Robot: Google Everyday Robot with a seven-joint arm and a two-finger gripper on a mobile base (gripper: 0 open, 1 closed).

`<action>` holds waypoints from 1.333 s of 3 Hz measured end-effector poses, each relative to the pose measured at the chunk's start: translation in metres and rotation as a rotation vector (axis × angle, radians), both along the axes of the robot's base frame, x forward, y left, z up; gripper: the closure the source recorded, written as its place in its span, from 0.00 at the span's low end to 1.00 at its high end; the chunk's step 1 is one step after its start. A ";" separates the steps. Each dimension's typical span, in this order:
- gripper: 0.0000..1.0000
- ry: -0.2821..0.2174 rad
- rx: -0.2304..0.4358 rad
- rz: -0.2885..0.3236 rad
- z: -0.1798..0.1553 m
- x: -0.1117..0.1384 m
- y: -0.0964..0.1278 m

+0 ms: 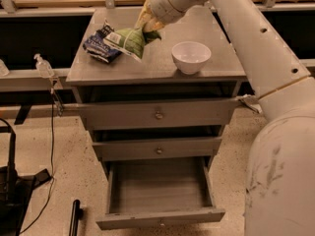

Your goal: Pick green jalapeno chip bag from bottom drawer and place on counter

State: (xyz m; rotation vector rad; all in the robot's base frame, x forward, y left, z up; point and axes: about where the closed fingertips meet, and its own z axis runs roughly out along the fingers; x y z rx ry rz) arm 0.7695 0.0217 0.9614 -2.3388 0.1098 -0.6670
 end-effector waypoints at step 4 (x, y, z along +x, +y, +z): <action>0.00 0.089 0.043 -0.107 0.010 0.002 -0.004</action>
Offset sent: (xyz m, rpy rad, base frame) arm 0.0065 -0.0010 -0.0013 -0.0049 0.0880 -0.0910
